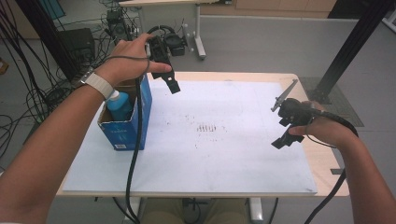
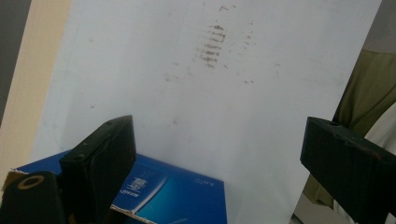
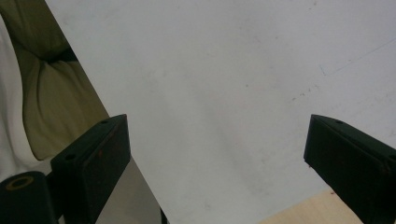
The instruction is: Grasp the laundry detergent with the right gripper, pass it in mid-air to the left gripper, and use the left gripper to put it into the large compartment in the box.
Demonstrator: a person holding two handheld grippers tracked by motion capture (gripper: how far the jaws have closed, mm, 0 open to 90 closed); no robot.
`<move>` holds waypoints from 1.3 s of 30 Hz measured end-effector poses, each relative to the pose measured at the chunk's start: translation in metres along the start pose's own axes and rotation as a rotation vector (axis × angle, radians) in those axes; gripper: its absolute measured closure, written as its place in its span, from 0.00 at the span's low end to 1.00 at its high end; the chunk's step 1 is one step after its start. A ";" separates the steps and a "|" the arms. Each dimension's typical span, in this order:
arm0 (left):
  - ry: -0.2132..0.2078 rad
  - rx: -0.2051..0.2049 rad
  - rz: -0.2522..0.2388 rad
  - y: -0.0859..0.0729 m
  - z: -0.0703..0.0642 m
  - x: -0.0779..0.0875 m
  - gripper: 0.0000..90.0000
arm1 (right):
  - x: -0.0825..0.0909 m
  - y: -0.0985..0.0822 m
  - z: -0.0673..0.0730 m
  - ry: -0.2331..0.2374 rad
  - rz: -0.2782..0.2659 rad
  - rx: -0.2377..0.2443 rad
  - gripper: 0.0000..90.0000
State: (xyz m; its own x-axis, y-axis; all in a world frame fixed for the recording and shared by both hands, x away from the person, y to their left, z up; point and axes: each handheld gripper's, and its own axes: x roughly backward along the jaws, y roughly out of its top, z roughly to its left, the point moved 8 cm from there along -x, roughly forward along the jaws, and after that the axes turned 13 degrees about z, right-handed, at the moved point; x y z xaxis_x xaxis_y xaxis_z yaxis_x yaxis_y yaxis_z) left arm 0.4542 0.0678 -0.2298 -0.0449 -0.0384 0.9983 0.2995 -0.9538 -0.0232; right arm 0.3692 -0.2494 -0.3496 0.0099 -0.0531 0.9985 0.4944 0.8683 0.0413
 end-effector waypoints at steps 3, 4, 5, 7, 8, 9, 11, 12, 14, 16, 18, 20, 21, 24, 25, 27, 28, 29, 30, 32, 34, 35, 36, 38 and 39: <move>0.001 -0.024 0.000 0.000 -0.002 -0.004 0.12 | 0.000 0.000 0.000 0.000 0.002 -0.001 0.08; -0.003 -0.028 0.001 0.001 -0.003 -0.006 0.12 | -0.001 -0.001 0.000 0.000 0.003 -0.001 0.08; -0.003 -0.034 0.006 0.001 -0.004 -0.008 0.11 | -0.001 -0.001 0.000 0.004 0.004 -0.004 0.08; -0.006 -0.048 0.013 0.002 -0.006 -0.011 0.11 | -0.002 -0.001 0.000 0.005 0.003 -0.002 0.08; -0.010 -0.056 0.015 0.002 -0.007 -0.012 0.11 | -0.002 -0.001 0.000 0.005 0.004 -0.003 0.08; -0.011 -0.064 0.013 0.003 -0.008 -0.013 0.11 | -0.003 0.000 0.000 0.007 0.002 -0.004 0.08; -0.015 -0.076 0.012 0.003 -0.009 -0.014 0.11 | -0.004 -0.001 0.000 0.009 0.004 -0.005 0.08; -0.014 -0.081 0.015 0.003 -0.010 -0.015 0.11 | -0.004 -0.001 0.000 0.009 0.004 -0.005 0.08; -0.017 -0.084 0.014 0.004 -0.010 -0.016 0.11 | -0.004 -0.001 -0.001 0.010 0.004 -0.007 0.08; -0.015 -0.088 0.014 0.004 -0.011 -0.017 0.11 | -0.005 -0.001 -0.001 0.011 0.006 -0.009 0.08; -0.019 -0.091 0.010 0.005 -0.012 -0.019 0.11 | -0.005 -0.001 -0.001 0.012 0.007 -0.007 0.08; -0.017 -0.098 0.013 0.005 -0.012 -0.021 0.11 | -0.005 -0.001 -0.001 0.011 0.007 -0.008 0.08; -0.017 -0.099 0.013 0.006 -0.013 -0.022 0.11 | -0.005 -0.001 -0.001 0.012 0.007 -0.008 0.08; -0.022 -0.104 0.011 0.006 -0.013 -0.025 0.11 | -0.005 0.000 -0.001 0.010 0.007 -0.008 0.08; -0.022 -0.106 0.014 0.006 -0.013 -0.026 0.11 | -0.005 0.000 -0.001 0.010 0.006 -0.008 0.08; -0.023 -0.104 0.008 0.007 -0.014 -0.027 0.11 | -0.004 0.000 -0.002 0.008 0.001 -0.012 0.08; -0.023 -0.104 0.007 0.007 -0.015 -0.027 0.11 | -0.005 -0.001 -0.001 0.009 -0.003 -0.013 0.08; -0.021 -0.103 0.009 0.006 -0.016 -0.028 0.11 | -0.005 -0.001 0.000 0.011 -0.002 -0.010 0.08; -0.022 -0.105 0.010 0.006 -0.016 -0.028 0.11 | -0.005 -0.002 0.000 0.011 0.002 -0.011 0.08; -0.024 -0.102 0.003 0.006 -0.017 -0.028 0.11 | -0.005 -0.003 0.000 0.009 0.003 -0.012 0.08; -0.026 -0.102 0.006 0.006 -0.018 -0.029 0.11 | -0.004 -0.003 0.000 0.006 0.001 -0.014 0.08; -0.026 -0.102 0.008 0.005 -0.018 -0.029 0.11 | -0.004 -0.003 0.001 0.006 0.000 -0.012 0.08; -0.025 -0.099 0.010 0.005 -0.019 -0.029 0.11 | -0.004 -0.003 0.001 0.005 0.000 -0.010 0.08; -0.024 -0.097 0.012 0.005 -0.019 -0.030 0.11 | -0.003 -0.003 0.002 0.004 -0.001 -0.013 0.08; -0.021 -0.094 0.014 0.005 -0.019 -0.031 0.11 | -0.003 -0.003 0.002 0.002 -0.003 -0.012 0.08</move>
State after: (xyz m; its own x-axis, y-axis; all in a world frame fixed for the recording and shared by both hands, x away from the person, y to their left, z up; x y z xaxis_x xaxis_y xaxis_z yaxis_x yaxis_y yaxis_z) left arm 0.4390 0.0591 -0.2613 -0.0206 -0.0465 0.9987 0.2087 -0.9771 -0.0411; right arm 0.3659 -0.2513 -0.3528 0.0102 -0.0563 0.9984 0.5048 0.8622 0.0435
